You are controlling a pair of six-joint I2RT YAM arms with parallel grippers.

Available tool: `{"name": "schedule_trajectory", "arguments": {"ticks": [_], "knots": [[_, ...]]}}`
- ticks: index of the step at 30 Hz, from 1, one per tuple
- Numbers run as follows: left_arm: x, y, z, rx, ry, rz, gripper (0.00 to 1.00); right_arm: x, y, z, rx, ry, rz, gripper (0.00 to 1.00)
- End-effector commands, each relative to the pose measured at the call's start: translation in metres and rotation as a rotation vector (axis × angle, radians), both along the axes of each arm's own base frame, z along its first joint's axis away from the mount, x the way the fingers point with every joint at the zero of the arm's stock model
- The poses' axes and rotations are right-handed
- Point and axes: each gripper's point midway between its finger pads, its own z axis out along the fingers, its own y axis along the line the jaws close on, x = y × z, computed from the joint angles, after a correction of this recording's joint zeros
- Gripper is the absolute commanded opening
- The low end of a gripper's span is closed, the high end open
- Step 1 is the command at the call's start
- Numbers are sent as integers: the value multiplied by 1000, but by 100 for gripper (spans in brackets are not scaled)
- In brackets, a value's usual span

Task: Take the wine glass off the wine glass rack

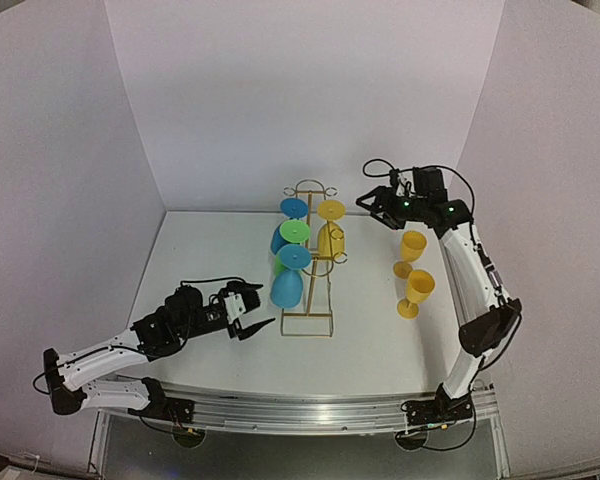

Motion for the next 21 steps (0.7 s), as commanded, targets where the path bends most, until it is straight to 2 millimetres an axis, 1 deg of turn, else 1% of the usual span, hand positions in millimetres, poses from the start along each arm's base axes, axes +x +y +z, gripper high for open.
{"name": "schedule_trajectory", "arguments": {"ticks": [1,2,4,6,8,11,18,21], "knots": [[39,28,48,-268,96,208,80,16,43,16,121,-17,60,66],[44,32,50,-288,106,236,80,21,49,13,131,-9,65,65],[48,35,50,-310,123,255,80,28,58,14,159,-6,76,59],[49,38,46,-313,128,261,80,32,63,12,173,-2,86,50],[48,39,44,-311,131,259,80,34,67,11,185,6,96,45],[47,39,41,-304,123,252,80,33,69,8,193,24,106,42],[46,37,42,-287,84,241,80,28,71,-16,188,91,120,39],[48,38,40,-272,64,247,80,24,73,-17,199,110,137,38]]}}
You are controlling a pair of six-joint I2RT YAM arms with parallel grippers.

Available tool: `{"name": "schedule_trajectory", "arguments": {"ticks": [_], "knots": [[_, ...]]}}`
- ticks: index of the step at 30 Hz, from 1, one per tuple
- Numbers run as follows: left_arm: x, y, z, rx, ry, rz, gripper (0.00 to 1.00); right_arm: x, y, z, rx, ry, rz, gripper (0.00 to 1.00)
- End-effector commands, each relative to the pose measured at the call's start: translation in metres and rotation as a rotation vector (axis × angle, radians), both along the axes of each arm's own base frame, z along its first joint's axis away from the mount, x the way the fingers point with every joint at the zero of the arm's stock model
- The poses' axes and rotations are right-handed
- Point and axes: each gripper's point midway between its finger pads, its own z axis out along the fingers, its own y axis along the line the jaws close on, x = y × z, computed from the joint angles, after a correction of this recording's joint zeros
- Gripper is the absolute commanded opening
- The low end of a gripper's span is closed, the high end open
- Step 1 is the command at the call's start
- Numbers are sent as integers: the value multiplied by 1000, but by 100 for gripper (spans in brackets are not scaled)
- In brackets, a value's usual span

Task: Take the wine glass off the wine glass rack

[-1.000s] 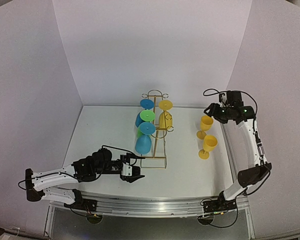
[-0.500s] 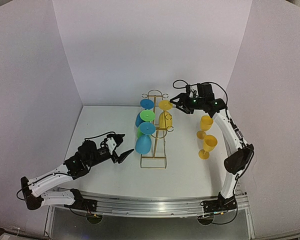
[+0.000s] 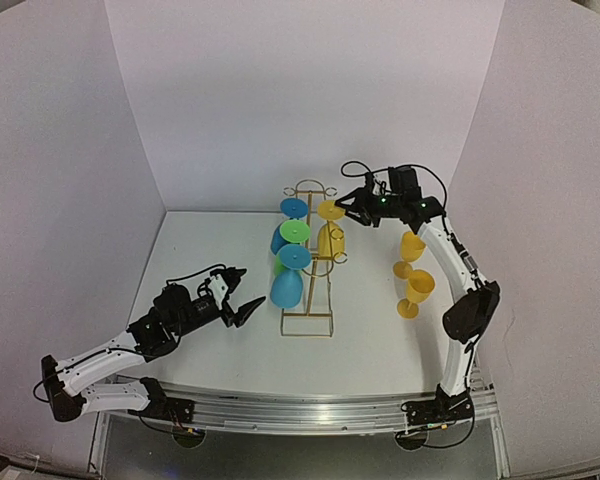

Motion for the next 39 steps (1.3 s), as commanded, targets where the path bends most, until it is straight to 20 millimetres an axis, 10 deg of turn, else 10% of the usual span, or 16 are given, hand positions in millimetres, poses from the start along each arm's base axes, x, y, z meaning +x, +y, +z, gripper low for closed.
{"name": "schedule_trajectory", "arguments": {"ticks": [1,39], "knots": [[2,4,18,-29,-72,18,80,-10,3,8,37,5,37,37],[0,0,22,-15,-92,-6,80,-19,-21,14,-14,0,-70,0]]}}
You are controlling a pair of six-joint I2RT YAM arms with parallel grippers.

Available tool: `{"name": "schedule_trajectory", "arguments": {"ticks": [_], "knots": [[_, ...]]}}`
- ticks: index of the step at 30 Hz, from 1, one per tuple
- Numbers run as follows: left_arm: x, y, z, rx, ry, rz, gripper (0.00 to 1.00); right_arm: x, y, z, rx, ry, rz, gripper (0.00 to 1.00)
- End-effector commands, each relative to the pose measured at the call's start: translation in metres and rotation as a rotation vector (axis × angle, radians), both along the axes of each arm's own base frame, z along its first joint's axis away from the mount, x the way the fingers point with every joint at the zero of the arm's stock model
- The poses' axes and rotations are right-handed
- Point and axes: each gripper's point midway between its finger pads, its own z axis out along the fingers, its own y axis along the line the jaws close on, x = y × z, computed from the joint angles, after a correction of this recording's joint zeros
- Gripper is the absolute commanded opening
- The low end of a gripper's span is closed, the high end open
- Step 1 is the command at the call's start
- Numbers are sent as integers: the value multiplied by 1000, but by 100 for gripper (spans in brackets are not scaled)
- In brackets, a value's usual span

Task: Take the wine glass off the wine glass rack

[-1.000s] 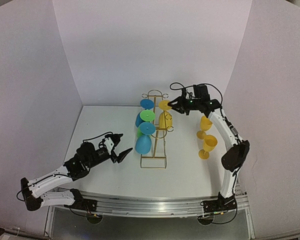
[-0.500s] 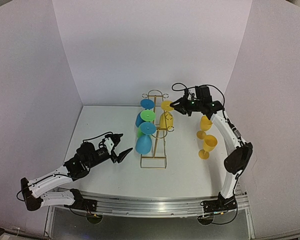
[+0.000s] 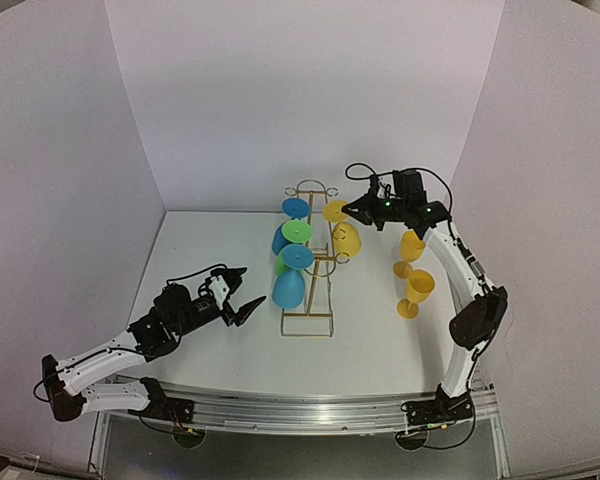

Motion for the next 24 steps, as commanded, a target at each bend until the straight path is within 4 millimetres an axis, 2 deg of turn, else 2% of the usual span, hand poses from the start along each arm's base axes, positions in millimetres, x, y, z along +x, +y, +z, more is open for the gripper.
{"name": "schedule_trajectory", "arguments": {"ticks": [1,6,12,24], "knots": [[-2,1,20,-38,-40,-9,80,-6,-13,13,-6,-1,-44,0],[-2,1,20,-37,-42,-10,80,-6,-18,18,19,25,-69,0],[-4,1,21,-38,-45,-22,80,-8,-22,39,70,17,-81,0],[-7,0,20,-35,-50,-40,80,-10,-35,64,84,-46,-144,0]]}}
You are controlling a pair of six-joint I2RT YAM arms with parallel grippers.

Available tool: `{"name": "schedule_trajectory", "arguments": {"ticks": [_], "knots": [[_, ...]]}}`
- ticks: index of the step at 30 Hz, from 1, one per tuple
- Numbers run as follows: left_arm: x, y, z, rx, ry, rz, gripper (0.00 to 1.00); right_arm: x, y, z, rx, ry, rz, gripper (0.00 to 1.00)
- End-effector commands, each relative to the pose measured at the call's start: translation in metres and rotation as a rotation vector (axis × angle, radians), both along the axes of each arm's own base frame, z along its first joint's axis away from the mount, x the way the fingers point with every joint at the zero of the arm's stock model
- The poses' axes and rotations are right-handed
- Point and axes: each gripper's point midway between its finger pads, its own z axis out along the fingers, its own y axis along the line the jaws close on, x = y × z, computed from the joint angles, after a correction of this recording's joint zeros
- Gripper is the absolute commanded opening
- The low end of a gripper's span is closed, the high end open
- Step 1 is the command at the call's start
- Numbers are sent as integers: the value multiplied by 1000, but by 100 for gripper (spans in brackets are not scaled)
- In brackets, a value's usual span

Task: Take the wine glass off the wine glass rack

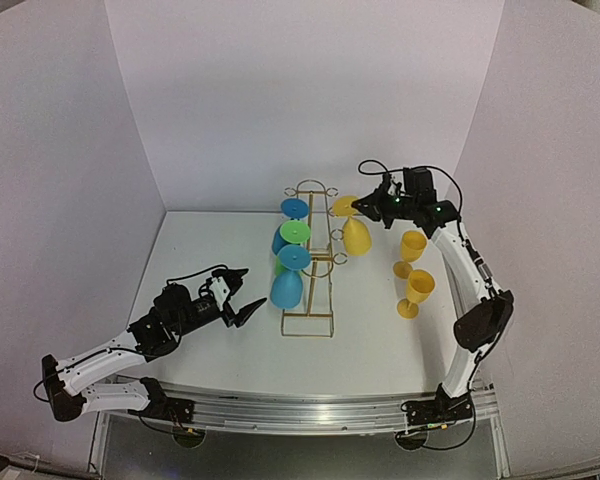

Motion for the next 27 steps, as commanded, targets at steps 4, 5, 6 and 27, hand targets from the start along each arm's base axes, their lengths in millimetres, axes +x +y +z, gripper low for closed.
{"name": "schedule_trajectory", "arguments": {"ticks": [4,5,6,27], "knots": [[-6,2,22,-47,-19,-24,79,-21,-27,72,-13,-206,-84,0],[-7,1,23,-51,-7,-30,79,-25,-31,79,-27,-237,-90,0],[-9,0,26,-55,6,-42,79,-30,-33,85,-38,-266,-88,0],[-46,-109,106,-33,643,-523,69,-191,-40,88,-85,-549,299,0]]}}
